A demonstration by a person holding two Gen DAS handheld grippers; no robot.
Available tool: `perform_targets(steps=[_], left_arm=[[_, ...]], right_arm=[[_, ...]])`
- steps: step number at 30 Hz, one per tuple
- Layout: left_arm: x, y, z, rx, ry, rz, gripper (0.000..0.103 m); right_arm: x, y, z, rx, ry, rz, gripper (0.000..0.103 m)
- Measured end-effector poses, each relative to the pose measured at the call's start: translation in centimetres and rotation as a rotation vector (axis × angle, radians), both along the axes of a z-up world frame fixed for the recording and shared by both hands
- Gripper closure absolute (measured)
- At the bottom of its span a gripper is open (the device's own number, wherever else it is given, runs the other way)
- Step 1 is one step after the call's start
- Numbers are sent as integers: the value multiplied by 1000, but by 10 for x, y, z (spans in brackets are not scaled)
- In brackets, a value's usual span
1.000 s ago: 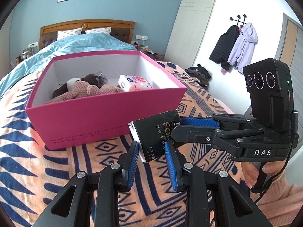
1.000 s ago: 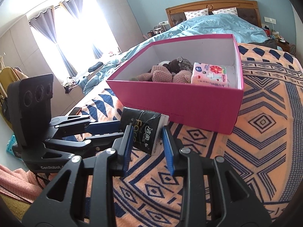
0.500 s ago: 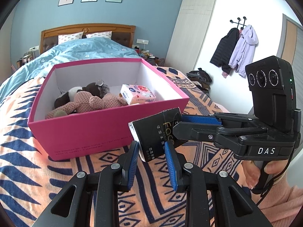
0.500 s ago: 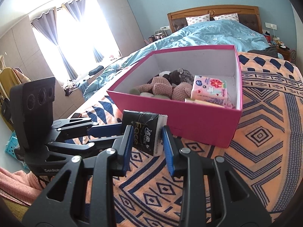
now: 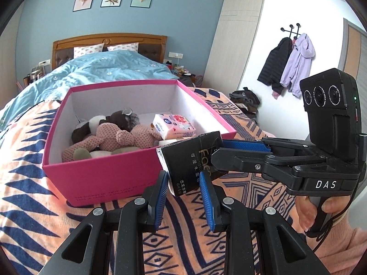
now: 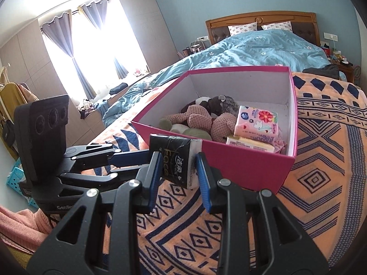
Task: Organize objects
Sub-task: 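Lift the black tissue pack and carry it toward the pink box, then move the black tissue pack over the pink box rim and lower it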
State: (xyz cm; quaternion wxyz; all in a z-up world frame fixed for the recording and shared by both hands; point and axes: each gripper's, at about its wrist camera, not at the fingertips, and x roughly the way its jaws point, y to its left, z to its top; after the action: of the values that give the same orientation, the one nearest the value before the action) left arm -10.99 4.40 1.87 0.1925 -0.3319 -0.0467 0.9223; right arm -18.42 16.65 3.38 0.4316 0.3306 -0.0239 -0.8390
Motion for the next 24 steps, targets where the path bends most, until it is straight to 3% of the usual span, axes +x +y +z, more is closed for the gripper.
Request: perform_targets(steps=[24], left_arm=[[-12, -4, 12, -14, 29, 21, 75]], right_arm=[[-12, -7, 11, -5, 17, -1, 69]])
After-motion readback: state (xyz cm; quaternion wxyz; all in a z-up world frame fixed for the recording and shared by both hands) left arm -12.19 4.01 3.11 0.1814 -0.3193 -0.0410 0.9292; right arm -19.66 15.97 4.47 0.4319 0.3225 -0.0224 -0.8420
